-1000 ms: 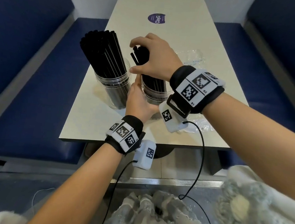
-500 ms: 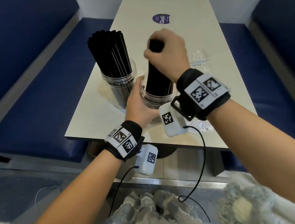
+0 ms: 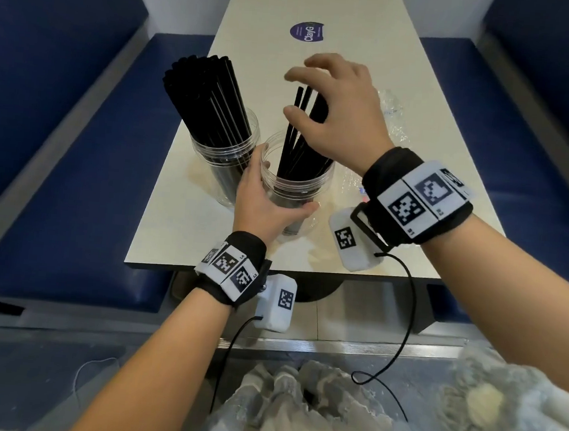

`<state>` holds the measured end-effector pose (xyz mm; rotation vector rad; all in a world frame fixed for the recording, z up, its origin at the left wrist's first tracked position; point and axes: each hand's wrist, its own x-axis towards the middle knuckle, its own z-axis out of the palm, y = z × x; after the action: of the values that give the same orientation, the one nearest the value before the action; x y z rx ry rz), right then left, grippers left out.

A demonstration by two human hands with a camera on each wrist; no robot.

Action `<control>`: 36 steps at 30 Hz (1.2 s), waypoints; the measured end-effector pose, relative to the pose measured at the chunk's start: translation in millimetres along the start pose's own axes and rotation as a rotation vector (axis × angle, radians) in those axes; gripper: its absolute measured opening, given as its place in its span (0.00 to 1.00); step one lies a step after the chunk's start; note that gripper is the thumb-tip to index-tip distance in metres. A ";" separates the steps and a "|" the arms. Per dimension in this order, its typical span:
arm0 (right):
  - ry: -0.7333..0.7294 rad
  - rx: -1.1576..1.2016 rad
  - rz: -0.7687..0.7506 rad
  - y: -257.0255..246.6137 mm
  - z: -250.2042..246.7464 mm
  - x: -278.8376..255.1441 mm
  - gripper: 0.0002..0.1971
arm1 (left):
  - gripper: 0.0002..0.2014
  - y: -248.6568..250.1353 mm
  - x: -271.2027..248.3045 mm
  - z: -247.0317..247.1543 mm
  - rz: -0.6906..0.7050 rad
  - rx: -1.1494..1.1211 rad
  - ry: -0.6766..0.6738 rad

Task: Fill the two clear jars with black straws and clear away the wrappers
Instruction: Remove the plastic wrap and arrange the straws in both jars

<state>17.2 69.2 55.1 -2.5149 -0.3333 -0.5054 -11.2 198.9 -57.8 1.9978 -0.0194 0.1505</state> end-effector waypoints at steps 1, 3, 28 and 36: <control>-0.022 -0.037 -0.007 0.0 0.7 1.5 0.17 | 0.57 0.0 0.1 0.1 0.001 0.000 0.002; -0.057 -0.079 0.012 2.4 3.5 4.1 0.15 | 0.56 0.0 0.2 0.0 0.002 0.000 0.003; 0.001 -0.098 0.017 0.8 7.2 -3.8 0.20 | 0.58 -7.8 2.8 3.1 0.015 -0.037 0.008; 0.207 -0.027 -0.020 2.1 14.5 -7.8 0.17 | 0.58 -6.0 1.9 4.1 0.022 -0.019 -0.005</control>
<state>15.0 74.6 39.6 -2.4591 -0.2740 -0.7758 -8.4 197.8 -64.7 1.9792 -0.0457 0.1594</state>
